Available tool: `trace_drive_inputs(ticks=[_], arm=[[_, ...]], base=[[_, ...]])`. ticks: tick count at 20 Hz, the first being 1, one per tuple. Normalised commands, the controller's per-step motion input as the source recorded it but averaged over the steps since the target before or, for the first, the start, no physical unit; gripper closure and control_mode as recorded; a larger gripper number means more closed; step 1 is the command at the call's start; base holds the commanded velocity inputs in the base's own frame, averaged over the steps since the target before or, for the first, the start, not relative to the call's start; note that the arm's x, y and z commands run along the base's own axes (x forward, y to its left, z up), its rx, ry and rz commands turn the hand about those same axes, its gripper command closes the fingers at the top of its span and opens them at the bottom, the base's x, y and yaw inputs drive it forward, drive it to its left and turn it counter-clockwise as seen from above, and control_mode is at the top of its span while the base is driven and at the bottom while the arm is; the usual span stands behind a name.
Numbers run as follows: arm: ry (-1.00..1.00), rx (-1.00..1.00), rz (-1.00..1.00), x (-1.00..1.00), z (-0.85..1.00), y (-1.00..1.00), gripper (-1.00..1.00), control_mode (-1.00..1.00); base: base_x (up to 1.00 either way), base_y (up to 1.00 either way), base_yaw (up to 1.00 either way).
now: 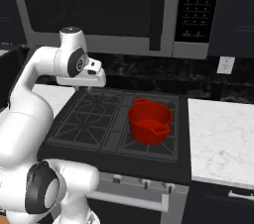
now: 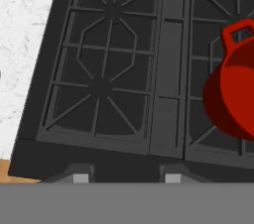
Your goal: Pick the kettle from the counter and place it on a stove burner. Then turn the burner on.
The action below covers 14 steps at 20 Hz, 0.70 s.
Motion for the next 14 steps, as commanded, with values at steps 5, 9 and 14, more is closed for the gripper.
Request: trace_drive_inputs(ticks=[5,9,14], arm=[[0.0,0.0,0.0,-0.04,-0.21,0.2,-1.0,-1.0],[-0.02,0.0,0.0,-0.18,-0.36,0.55,-1.0,-1.0],[-0.1,0.0,0.0,-0.31,-0.32,0.67,-1.0,-1.0]], base=[[0.0,0.0,0.0],[0.0,0.0,0.0],[0.0,0.0,0.0]])
